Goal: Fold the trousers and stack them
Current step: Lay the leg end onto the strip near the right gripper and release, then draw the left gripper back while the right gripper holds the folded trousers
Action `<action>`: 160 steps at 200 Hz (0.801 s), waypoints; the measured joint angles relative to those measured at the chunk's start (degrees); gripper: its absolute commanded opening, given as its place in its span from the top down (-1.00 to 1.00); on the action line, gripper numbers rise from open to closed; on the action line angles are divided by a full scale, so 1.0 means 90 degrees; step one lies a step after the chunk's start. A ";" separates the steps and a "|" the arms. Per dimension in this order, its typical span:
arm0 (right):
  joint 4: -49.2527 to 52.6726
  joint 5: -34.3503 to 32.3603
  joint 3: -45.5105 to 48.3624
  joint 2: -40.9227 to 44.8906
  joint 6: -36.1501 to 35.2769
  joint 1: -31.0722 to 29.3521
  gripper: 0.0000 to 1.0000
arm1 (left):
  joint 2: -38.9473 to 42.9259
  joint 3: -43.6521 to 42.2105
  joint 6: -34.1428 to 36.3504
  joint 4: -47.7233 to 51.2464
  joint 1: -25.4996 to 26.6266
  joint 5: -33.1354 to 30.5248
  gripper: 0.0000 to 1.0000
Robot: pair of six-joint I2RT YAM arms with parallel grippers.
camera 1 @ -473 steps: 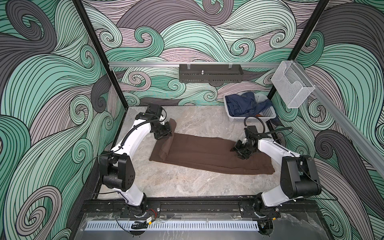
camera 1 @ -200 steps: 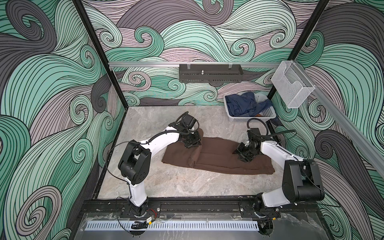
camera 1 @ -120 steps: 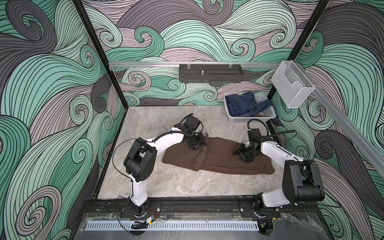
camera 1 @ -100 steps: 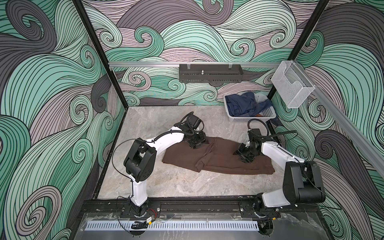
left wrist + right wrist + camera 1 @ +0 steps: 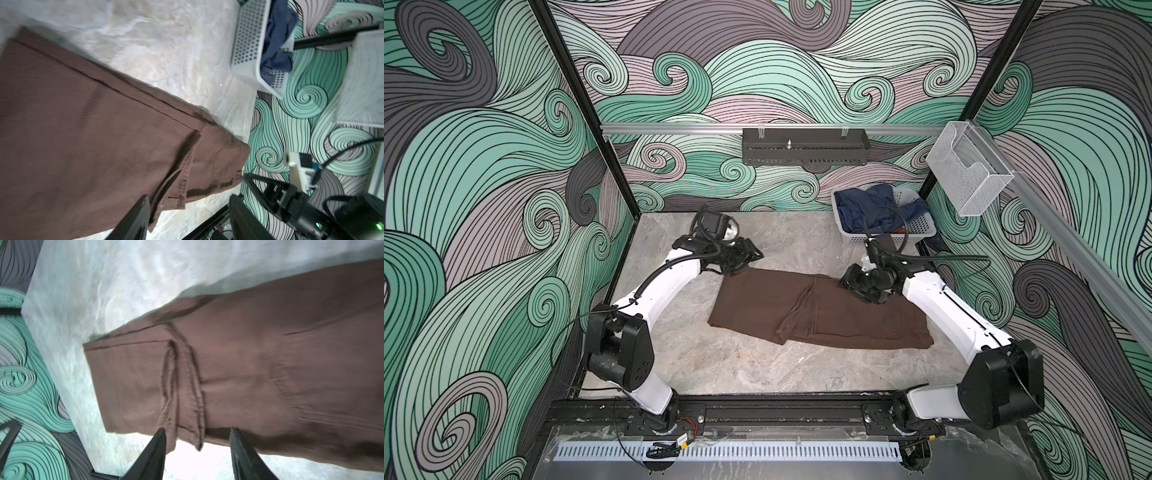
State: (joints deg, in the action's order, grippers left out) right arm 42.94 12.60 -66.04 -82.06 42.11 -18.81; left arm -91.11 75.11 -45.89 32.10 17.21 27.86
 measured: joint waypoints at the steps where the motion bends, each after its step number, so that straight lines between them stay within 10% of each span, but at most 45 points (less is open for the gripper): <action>1: 0.0000 -0.0010 -0.0019 -0.0019 0.0005 -0.0029 0.02 | 0.0000 -0.0041 0.0015 0.0002 -0.0051 0.0012 -0.25; 68: -0.0464 0.0032 -0.1452 -0.2416 0.0945 -0.1812 0.22 | 0.0534 -0.1158 0.0602 0.0262 -0.1404 0.0372 -0.25; 160: -0.0993 0.0194 -0.1518 -0.3582 0.1639 -0.2266 0.20 | 0.0821 -0.1588 0.1071 0.0391 -0.2127 0.0784 -0.25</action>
State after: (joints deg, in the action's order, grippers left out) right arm 34.00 14.35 -79.70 -114.30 56.86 -39.20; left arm -83.72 60.82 -36.25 35.62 -1.93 34.92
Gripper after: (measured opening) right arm 0.397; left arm 0.624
